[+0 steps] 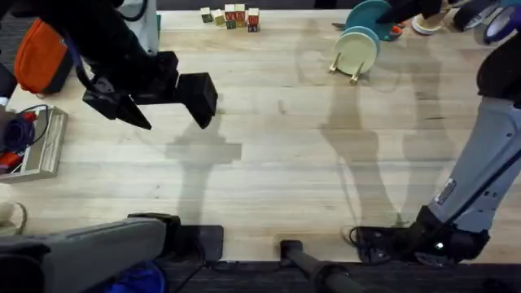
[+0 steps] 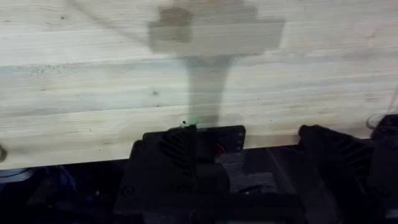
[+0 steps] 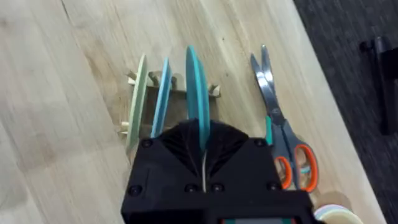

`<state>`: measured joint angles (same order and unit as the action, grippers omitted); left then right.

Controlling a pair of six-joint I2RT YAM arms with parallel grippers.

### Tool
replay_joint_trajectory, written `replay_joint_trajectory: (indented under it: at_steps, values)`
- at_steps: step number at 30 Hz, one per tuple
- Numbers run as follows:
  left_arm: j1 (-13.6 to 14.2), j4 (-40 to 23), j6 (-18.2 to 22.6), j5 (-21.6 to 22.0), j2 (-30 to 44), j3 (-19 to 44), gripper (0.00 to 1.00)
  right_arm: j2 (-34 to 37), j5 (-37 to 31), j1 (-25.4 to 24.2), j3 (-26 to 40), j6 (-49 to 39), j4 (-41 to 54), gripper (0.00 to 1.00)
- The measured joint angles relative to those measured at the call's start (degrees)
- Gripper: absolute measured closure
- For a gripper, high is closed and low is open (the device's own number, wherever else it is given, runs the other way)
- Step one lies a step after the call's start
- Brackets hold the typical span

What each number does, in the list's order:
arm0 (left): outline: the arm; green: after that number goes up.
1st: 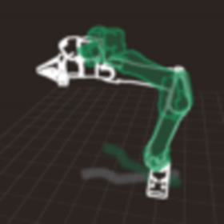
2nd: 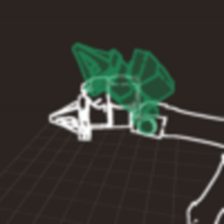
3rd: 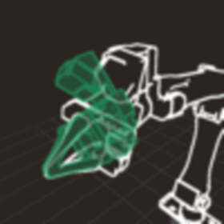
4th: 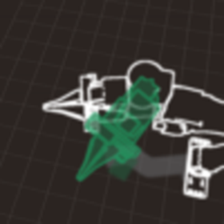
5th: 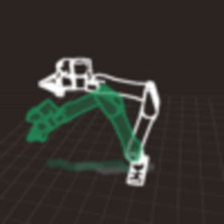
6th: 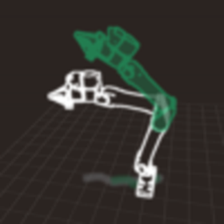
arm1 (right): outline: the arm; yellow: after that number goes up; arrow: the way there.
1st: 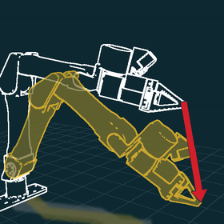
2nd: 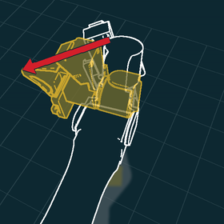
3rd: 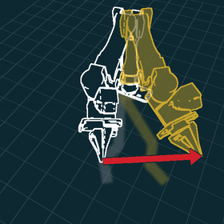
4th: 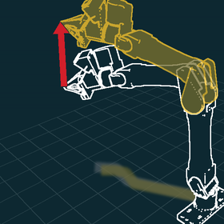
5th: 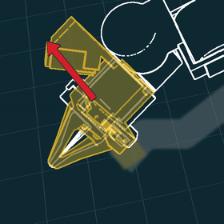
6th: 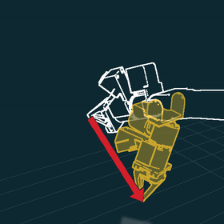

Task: Pick up the plates from the table one by one and place each into a slot on the dish rack.

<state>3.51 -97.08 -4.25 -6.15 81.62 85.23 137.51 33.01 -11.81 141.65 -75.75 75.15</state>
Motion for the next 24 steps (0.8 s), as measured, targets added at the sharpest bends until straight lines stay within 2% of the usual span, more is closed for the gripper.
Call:
replay_joint_trajectory:
  at_steps: [12,17,24]
  values:
    - [0.0,0.0,0.0,0.0,0.0,0.0,0.006,0.0,0.5,0.0,8.4,1.2,2.7,0.971]
    - [0.0,0.0,0.0,0.0,0.0,0.0,0.006,0.0,0.4,-0.3,11.1,5.0,2.8,0.971]
    - [0.0,0.0,0.0,0.0,0.0,0.0,0.006,0.0,0.0,-0.7,11.2,11.8,3.3,0.971]
